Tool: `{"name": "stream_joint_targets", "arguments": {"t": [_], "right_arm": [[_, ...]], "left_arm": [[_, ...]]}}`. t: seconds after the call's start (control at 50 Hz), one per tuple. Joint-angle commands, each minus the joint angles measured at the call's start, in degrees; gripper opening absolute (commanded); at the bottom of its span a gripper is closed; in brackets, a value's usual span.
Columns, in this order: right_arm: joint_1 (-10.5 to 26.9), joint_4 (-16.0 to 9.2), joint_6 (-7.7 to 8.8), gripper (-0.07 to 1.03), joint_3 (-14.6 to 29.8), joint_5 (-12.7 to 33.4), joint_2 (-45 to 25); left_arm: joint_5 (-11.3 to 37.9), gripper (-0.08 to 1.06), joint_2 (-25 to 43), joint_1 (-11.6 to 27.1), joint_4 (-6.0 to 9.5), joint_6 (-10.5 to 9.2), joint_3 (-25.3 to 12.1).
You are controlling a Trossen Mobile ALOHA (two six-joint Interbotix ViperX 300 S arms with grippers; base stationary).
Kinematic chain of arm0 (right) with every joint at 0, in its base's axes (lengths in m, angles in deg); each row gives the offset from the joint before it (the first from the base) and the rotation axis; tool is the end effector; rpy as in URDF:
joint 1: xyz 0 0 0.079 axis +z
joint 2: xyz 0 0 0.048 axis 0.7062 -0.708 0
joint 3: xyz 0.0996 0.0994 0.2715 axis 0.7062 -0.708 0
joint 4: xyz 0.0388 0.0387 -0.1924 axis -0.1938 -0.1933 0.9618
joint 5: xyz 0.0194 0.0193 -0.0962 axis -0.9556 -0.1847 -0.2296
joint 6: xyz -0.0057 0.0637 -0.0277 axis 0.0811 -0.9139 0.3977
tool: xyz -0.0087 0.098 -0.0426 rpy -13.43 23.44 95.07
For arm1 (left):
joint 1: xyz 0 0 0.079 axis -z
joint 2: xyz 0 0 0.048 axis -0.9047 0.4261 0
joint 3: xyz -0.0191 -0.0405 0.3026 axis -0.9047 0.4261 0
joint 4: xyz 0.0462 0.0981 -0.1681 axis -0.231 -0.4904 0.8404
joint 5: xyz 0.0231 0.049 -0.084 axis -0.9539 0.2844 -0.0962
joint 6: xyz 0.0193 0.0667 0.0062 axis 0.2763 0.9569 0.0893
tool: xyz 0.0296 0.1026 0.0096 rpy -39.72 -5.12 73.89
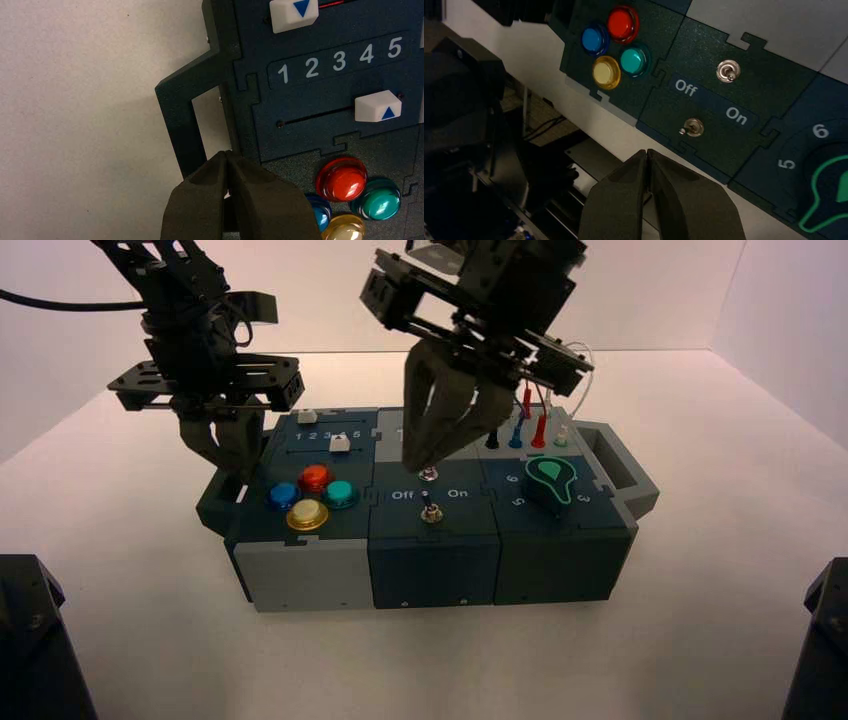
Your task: Flip the bottom switch on with the right gripper.
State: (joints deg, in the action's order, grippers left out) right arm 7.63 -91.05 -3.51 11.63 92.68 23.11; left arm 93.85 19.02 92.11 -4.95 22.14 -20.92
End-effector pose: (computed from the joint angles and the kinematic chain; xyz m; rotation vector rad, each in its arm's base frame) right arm 0.1439 0.2827 0.0844 0.0712 1.4880 0.6750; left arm 0.2081 -0.1170 0.0047 0.0945 1.5226 -0.2013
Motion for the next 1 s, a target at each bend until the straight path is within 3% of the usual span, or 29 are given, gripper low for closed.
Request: {"name": "stream_joint_targets", "arguments": {"t": [0.02, 0.56, 1.0], "right_arm": [[1.0, -0.4, -1.05, -0.02, 2.4, 0.0, -0.4], [1.3, -0.4, -2.46, -0.02, 5.3, 0.2, -5.9], [1.3, -0.4, -2.90, -0.02, 3.4, -0.5, -6.9]], "left_arm": [[-1.1, -0.03, 2.1, 0.3, -1.05, 0.97, 0.2], [-0.3, -0.03, 3.0, 0.3, -2.11, 0.97, -0.6], [0.0, -0.03, 3.2, 0.3, -2.11, 1.14, -0.6]]}}
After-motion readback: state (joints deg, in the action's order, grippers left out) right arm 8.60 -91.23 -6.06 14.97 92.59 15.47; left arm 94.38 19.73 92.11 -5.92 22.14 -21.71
